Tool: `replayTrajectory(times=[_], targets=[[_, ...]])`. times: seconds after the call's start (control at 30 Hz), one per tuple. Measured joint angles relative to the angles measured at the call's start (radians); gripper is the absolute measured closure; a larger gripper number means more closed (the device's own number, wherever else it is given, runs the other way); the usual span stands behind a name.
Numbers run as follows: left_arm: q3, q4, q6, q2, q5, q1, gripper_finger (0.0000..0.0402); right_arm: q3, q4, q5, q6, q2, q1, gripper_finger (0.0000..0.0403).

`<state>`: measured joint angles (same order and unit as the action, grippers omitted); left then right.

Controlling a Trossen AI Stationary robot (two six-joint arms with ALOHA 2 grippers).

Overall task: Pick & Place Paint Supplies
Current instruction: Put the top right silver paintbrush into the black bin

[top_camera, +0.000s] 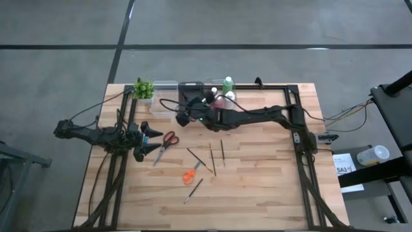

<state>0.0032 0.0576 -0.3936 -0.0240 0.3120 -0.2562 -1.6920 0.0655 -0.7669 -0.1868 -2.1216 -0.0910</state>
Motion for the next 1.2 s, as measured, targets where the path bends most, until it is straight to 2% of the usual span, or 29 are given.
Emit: replayTrajectory(times=[0.13, 0.3, 0.5, 0.8, 1.0, 1.2], targets=[[0.0, 0.003, 0.001, 0.0, 0.031, 0.0, 0.0099, -0.113, -0.085, -0.003, -0.009, -0.084, -0.019, 0.0387], [0.0, 0.004, 0.003, 0.0, 0.033, 0.0, 0.0099, -0.255, -0.273, -0.012, -0.155, -0.165, -0.038, 0.0387], [0.0, 0.004, 0.003, 0.0, 0.035, 0.0, 0.0099, -0.367, -0.427, -0.02, -0.231, -0.203, -0.057, 0.0387], [0.0, 0.004, 0.002, 0.001, 0.036, 0.0, 0.0099, -0.36, -0.479, 0.139, -0.354, -0.182, -0.103, 0.0387], [0.0, 0.004, 0.002, 0.001, 0.035, 0.0, 0.0099, -0.351, -0.501, 0.173, -0.408, -0.186, -0.128, 0.0387], [0.0, 0.004, 0.001, 0.001, 0.035, 0.0, 0.0099, -0.35, -0.548, 0.257, -0.465, -0.186, -0.167, 0.0387]])
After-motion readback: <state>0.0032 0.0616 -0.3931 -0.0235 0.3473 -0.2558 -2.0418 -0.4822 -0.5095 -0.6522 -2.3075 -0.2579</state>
